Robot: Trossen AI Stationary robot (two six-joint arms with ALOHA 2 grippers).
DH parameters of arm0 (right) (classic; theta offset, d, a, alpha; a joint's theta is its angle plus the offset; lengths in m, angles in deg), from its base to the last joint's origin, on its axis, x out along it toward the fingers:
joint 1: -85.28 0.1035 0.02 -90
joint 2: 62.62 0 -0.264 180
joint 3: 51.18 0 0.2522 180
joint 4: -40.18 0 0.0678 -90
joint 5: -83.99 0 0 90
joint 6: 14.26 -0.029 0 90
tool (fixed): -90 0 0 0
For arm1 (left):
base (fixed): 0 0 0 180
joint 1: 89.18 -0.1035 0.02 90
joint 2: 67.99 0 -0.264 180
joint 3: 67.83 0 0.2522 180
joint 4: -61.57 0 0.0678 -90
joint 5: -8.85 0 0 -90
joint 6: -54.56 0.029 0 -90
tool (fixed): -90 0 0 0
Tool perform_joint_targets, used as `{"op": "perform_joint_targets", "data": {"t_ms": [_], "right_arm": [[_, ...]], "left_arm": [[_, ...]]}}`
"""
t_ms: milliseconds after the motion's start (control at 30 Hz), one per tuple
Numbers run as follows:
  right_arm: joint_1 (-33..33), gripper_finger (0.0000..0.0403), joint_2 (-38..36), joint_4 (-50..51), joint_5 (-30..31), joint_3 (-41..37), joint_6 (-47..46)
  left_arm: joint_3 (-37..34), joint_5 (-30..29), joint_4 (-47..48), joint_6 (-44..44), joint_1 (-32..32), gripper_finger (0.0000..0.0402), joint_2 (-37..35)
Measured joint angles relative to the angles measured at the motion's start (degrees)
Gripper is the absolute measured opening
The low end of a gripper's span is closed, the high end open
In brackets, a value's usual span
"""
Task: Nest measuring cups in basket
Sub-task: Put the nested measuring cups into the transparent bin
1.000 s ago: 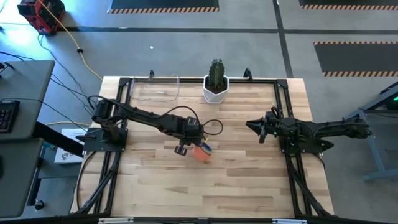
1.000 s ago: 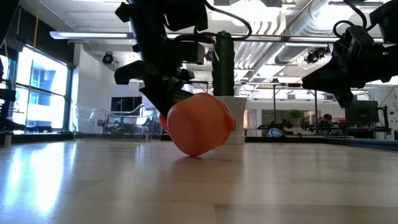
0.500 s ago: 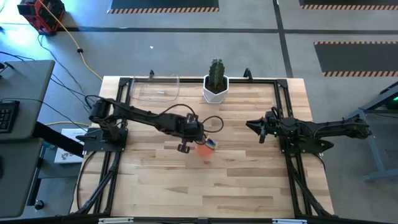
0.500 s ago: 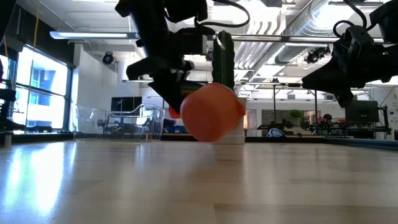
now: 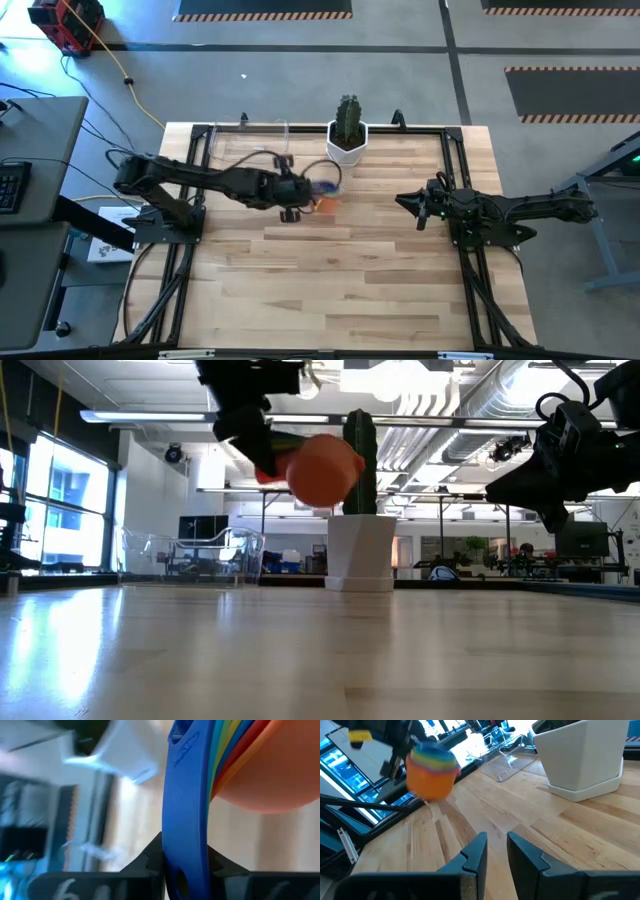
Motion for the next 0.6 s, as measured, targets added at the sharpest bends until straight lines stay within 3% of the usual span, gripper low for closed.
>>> {"op": "perform_joint_targets", "data": {"t_ms": [100, 400, 600], "right_arm": [[0.0, 0.0067, 0.0, 0.0, 0.0, 0.0, 0.0], [0.0, 0.0067, 0.0, 0.0, 0.0, 0.0, 0.0], [0.0, 0.0067, 0.0, 0.0, 0.0, 0.0, 0.0]], "left_arm": [[-1.3, -5.3, 1.9, -3.2, -0.7, 0.0035, -3.0], [-14.6, -21.9, 1.9, -14.9, -3.1, 0.0035, -14.6], [-21.0, -30.9, 1.9, -16.4, -6.6, 0.0035, -18.8]]}}
